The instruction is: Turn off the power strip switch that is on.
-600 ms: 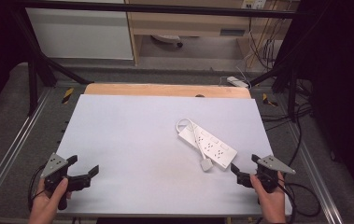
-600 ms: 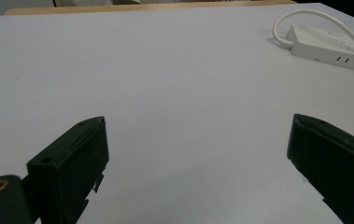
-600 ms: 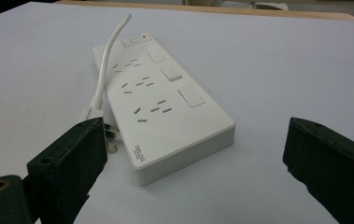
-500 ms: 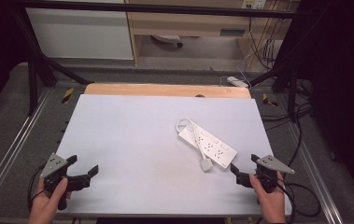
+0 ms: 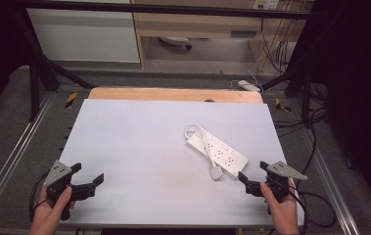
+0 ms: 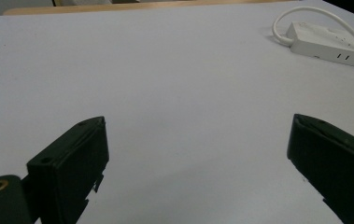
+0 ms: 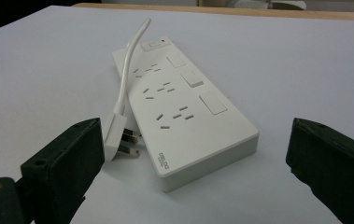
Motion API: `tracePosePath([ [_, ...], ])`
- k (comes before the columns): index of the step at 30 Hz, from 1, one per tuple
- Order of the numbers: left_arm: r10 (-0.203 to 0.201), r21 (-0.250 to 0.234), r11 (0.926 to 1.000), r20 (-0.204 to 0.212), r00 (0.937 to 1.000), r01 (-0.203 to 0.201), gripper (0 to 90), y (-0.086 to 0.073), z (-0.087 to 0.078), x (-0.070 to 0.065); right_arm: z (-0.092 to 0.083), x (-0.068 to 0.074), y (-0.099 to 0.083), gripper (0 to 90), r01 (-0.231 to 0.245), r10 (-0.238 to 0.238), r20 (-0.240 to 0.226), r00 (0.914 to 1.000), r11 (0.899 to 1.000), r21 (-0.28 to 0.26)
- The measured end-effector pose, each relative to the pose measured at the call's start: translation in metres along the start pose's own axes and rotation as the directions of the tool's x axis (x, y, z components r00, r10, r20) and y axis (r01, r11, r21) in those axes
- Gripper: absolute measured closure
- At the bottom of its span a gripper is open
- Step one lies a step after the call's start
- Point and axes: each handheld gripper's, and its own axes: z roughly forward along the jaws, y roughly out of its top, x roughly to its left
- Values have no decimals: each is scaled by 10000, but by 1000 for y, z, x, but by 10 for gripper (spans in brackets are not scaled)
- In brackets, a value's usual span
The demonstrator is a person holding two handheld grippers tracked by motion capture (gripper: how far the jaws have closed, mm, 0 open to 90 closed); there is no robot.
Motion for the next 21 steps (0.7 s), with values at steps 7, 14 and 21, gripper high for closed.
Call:
tracePosePath([
  [7, 75, 75, 9999, 130, 9999, -76, 54, 0, 0, -2, 1, 3, 0, 36, 158, -161, 206, 9997, 9998, 137],
  [14, 111, 133, 9998, 146, 9998, -113, 54, 0, 1, -3, 7, 8, 2, 38, 367, -374, 329, 9988, 9991, 225],
  [21, 121, 189, 9997, 129, 9998, -124, 55, -1, 2, -3, 8, 12, 8, 46, 423, -427, 254, 9988, 9990, 140],
])
